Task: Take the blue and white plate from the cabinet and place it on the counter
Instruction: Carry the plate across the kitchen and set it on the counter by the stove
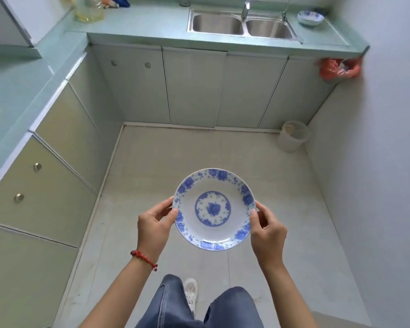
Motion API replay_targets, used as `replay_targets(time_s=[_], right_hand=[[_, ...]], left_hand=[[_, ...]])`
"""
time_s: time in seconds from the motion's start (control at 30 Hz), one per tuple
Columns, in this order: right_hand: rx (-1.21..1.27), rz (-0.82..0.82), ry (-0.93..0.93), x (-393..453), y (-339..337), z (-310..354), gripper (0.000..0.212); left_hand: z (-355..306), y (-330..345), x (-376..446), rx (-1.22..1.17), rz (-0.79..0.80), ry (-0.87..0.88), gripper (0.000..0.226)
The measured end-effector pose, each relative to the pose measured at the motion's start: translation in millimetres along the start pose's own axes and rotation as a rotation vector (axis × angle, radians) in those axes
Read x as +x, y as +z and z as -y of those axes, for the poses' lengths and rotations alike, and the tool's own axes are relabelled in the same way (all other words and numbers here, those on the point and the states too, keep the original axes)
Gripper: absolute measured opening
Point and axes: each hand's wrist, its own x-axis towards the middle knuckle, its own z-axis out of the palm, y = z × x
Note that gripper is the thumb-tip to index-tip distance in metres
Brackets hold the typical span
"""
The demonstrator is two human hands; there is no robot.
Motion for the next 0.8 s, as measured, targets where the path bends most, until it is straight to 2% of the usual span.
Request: replay_targets(time_s=[0.23, 0.53, 0.8], right_hand=[[0.013, -0.006, -0.002, 116.0, 27.2, -6.5, 0.018], [0.058, 0.081, -0.048, 288.8, 55.7, -19.1, 0.018], [0.062, 0.163, -0.067, 404.6, 101.9, -16.6, 0.019]], left_hand=[[-15.2, 60.3, 100.9, -0.022, 0.002, 0.001, 0.034], [-34.3, 152.8, 225.7, -0.075, -0.103, -0.020, 0.028], [-53.3, 192.7, 323.1, -0.087, -0.188, -0.014, 0.032]])
